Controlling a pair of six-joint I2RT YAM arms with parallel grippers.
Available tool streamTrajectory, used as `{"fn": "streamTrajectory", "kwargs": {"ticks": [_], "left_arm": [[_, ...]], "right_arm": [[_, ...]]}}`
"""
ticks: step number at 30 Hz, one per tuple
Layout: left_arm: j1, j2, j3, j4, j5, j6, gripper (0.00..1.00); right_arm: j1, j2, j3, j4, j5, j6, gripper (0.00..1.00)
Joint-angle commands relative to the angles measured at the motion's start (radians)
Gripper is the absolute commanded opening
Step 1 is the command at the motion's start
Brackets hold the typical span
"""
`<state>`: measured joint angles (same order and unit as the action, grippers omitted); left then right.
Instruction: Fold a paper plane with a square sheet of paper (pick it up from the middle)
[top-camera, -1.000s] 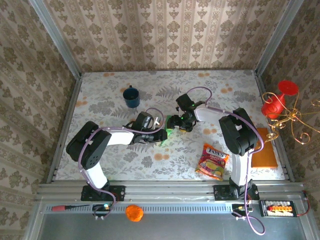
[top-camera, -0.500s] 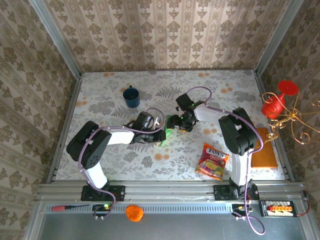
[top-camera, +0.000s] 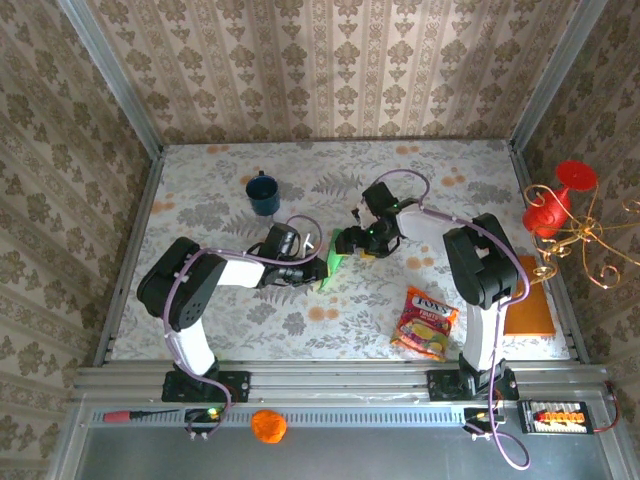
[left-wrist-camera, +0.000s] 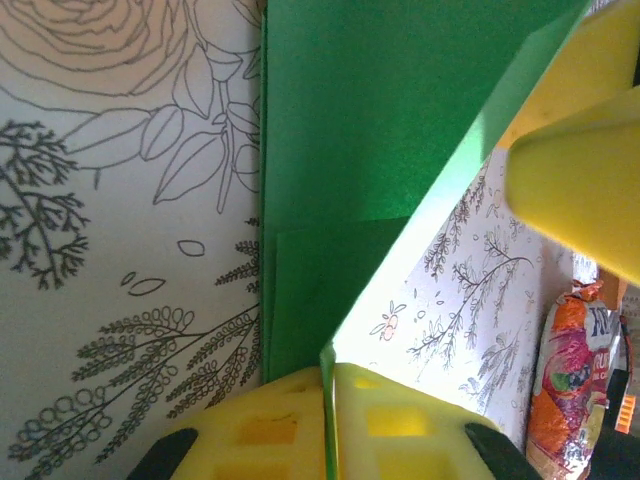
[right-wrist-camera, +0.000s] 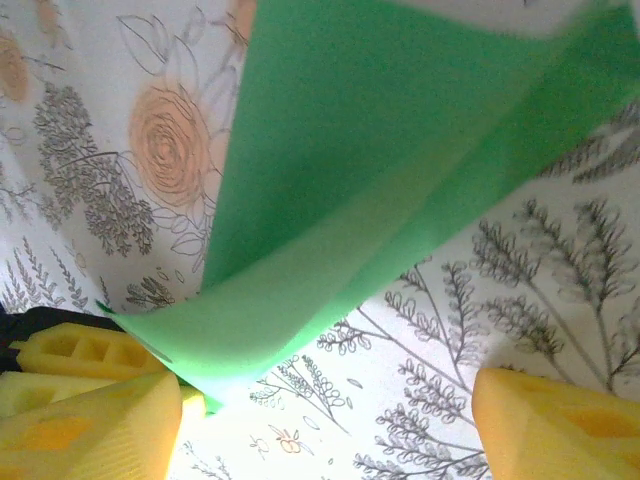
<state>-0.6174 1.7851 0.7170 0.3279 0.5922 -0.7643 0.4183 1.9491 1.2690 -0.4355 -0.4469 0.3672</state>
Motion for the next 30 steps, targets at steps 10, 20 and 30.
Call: {"fn": "streamTrajectory", "kwargs": {"ticks": [10, 20, 30], "left_arm": [[0.009, 0.046, -0.014, 0.032, 0.032, -0.039, 0.1], [0.011, 0.048, -0.017, 0.036, 0.031, -0.044, 0.1], [0.012, 0.051, -0.016, 0.04, 0.027, -0.049, 0.1]], "right_arm": [[0.017, 0.004, 0.075, -0.056, 0.077, -0.221, 0.81], [0.049, 0.079, 0.128, -0.096, 0.153, -0.233, 0.83], [0.058, 0.083, 0.12, -0.13, 0.22, -0.228, 0.83]]}}
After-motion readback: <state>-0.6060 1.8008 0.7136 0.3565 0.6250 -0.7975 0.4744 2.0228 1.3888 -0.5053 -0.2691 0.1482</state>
